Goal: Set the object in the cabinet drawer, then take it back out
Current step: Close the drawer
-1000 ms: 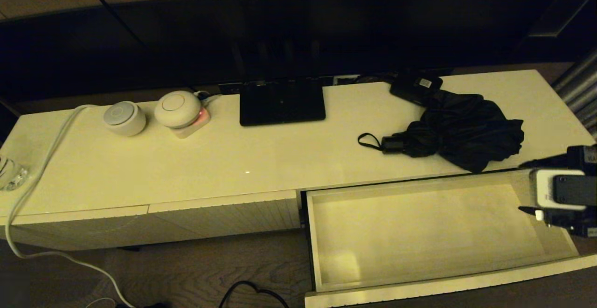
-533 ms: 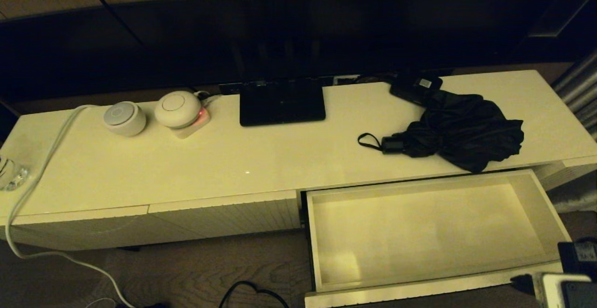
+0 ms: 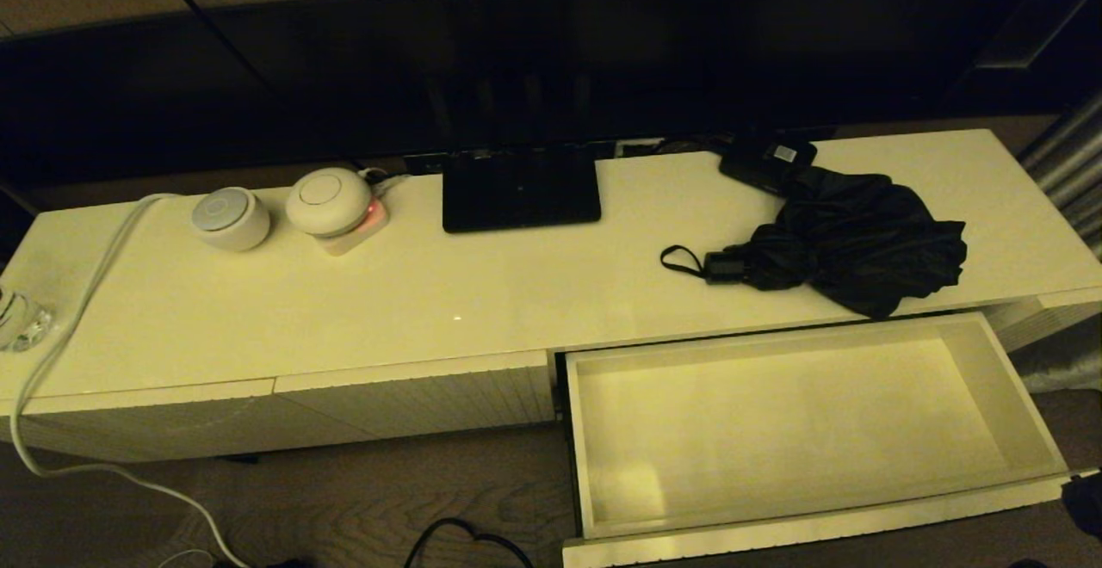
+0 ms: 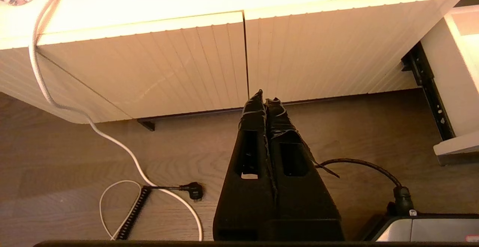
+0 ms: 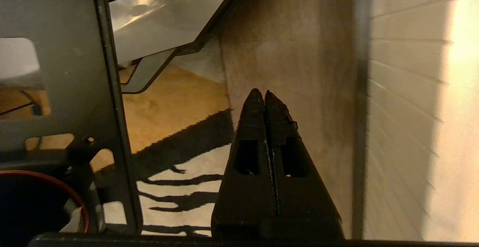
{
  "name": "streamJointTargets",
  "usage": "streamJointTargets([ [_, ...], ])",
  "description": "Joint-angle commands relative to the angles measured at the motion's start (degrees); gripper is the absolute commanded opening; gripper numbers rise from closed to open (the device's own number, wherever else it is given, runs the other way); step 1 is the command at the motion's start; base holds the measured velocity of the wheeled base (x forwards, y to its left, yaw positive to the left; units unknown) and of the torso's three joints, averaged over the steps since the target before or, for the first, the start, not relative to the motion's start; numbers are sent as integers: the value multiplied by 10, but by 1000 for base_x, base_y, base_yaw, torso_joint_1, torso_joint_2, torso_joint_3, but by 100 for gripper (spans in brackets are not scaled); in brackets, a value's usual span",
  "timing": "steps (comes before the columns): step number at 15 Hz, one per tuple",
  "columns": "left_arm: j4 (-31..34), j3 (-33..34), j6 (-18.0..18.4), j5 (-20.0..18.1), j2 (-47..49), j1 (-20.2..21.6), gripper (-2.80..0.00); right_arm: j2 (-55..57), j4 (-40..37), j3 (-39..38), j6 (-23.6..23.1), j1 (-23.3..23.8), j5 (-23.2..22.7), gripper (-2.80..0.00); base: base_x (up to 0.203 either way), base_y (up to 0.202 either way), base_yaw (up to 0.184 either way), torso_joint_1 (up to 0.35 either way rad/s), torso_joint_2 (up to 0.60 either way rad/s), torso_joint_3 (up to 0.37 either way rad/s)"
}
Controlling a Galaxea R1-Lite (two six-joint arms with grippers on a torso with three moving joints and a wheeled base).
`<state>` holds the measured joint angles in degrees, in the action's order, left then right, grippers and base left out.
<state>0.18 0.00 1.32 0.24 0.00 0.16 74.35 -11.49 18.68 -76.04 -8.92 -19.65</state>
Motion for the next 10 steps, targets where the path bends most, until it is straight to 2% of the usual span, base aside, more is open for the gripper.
streamJointTargets([
  [1,0,2,0,0,0,0,-280,91,54,-12,-4,2,-1,-280,0,0,0,0,0,0],
  [5,0,2,0,0,0,0,-280,176,221,-29,-4,9,3,-280,0,0,0,0,0,0],
  [10,0,2,0,0,0,0,-280,201,310,4,-4,22,0,-280,0,0,0,0,0,0],
])
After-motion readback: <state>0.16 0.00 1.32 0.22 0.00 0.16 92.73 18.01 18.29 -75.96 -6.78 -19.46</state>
